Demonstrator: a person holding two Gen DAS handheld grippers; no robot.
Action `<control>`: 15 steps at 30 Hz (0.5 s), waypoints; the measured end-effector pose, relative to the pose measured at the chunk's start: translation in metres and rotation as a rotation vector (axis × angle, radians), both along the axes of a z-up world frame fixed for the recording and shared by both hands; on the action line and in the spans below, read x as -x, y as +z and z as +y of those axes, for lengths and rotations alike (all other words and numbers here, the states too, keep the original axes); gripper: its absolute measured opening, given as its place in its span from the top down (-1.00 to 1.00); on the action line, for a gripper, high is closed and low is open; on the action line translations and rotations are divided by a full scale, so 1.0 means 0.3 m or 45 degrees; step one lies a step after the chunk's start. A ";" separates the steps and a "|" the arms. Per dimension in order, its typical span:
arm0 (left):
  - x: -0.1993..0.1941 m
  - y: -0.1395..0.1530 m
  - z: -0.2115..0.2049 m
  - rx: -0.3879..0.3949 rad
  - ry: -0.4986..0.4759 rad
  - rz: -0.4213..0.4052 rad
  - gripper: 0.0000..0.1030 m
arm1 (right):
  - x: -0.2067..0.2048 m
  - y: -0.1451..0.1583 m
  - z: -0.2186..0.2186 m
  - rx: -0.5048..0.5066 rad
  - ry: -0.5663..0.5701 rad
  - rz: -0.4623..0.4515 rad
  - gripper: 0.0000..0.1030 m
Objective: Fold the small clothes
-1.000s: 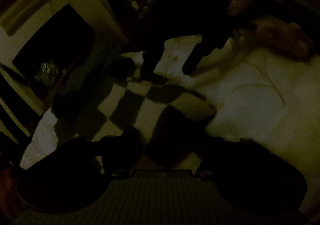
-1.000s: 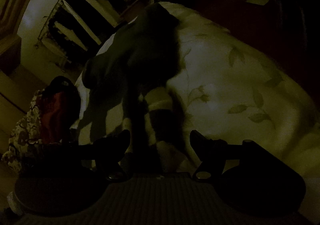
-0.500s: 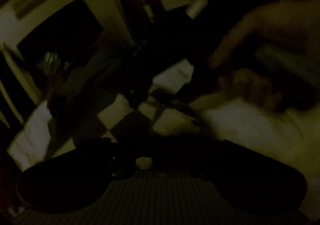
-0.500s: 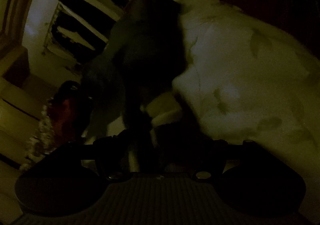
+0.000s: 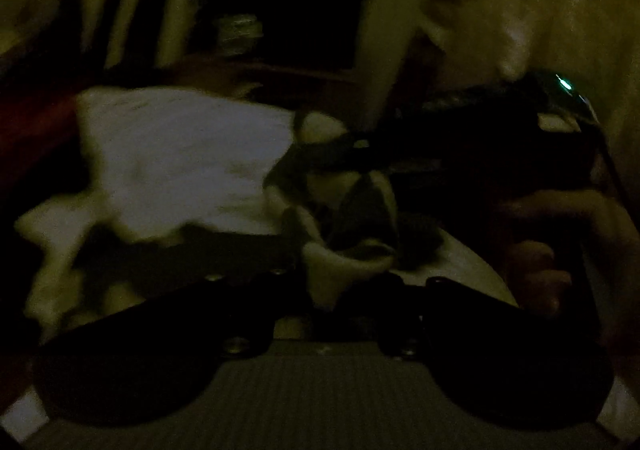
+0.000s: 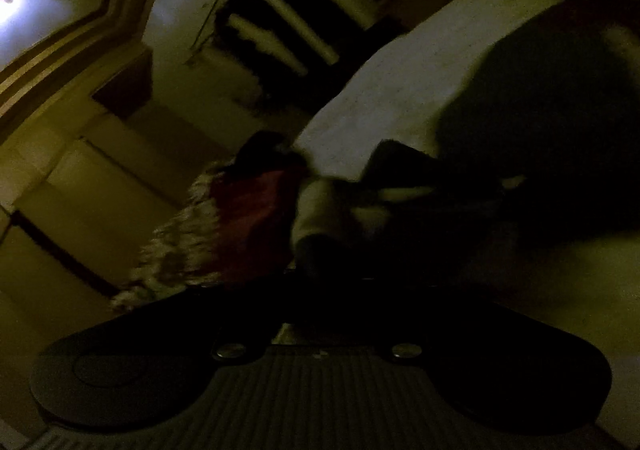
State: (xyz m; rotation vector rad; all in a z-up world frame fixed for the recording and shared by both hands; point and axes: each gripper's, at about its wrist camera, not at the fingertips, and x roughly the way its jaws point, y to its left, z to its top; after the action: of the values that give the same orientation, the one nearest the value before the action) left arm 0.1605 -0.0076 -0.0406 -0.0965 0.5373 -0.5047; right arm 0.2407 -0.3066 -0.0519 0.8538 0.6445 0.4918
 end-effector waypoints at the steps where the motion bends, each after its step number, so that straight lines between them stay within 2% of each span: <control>1: -0.028 -0.008 0.080 0.020 0.064 0.036 0.74 | -0.037 0.019 0.082 0.034 0.038 -0.009 0.59; 3: -0.079 -0.045 0.234 0.101 0.167 0.123 0.74 | -0.102 0.034 0.240 0.111 0.111 -0.018 0.59; 6: -0.119 -0.117 0.416 0.177 0.278 0.236 0.74 | -0.182 0.002 0.457 0.179 0.199 0.013 0.60; 10: -0.123 -0.218 0.547 0.207 0.369 0.346 0.69 | -0.253 -0.098 0.668 0.298 0.286 0.066 0.60; 11: -0.135 -0.241 0.561 0.198 0.383 0.388 0.50 | -0.267 -0.130 0.703 0.318 0.296 0.080 0.60; 12: -0.150 -0.260 0.581 0.178 0.403 0.426 0.14 | -0.284 -0.155 0.732 0.335 0.305 0.093 0.56; 13: -0.145 -0.275 0.598 0.163 0.446 0.442 -0.09 | -0.294 -0.182 0.759 0.372 0.308 0.094 0.53; 14: -0.151 -0.287 0.606 0.139 0.485 0.457 -0.48 | -0.302 -0.190 0.769 0.412 0.307 0.082 0.30; 15: -0.154 -0.300 0.620 0.139 0.497 0.468 -0.61 | -0.306 -0.201 0.780 0.449 0.309 0.066 0.04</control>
State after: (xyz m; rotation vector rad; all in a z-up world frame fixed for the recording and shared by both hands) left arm 0.2068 0.1783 -0.1306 -0.3962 0.8284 -0.1317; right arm 0.3324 -0.0725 -0.1122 0.4583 0.8590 0.5546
